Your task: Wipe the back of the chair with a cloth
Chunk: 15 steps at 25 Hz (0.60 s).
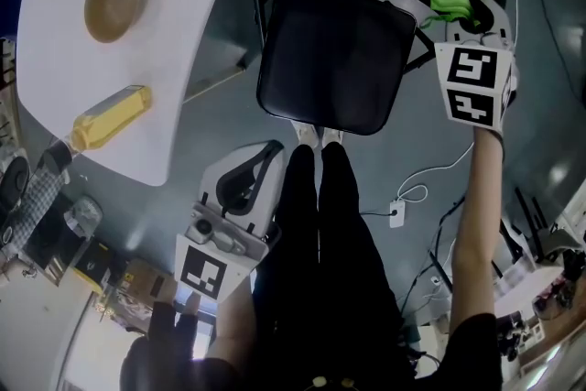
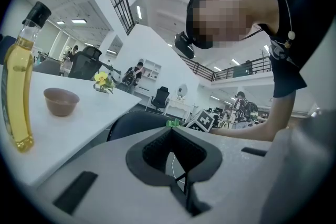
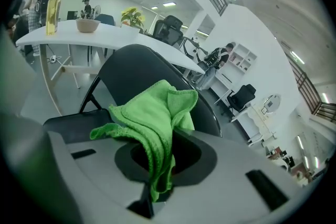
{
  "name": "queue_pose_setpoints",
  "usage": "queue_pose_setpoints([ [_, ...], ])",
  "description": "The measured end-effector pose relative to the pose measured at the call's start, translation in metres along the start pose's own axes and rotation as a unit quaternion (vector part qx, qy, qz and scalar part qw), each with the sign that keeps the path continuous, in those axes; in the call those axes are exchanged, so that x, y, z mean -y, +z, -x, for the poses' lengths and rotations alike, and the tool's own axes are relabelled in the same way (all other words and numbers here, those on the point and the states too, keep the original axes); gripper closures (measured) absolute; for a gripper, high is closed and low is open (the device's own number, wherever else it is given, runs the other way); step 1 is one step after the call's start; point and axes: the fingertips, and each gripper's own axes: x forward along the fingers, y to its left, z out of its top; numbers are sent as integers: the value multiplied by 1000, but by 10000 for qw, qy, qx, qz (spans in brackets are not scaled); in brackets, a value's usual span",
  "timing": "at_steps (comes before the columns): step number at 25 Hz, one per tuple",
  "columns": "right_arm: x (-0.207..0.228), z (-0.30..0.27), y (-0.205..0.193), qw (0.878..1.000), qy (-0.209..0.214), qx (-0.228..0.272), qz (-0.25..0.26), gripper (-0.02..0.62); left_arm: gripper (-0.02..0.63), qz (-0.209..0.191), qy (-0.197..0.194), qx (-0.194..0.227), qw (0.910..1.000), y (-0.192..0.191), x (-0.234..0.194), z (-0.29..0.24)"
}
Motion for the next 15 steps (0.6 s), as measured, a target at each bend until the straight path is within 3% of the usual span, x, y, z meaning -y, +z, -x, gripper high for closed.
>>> queue_pose_setpoints([
  [15,-47,-26,-34,9979,563,-303,-73,551,601,11,-90,-117,9999,-8,-1,-13],
])
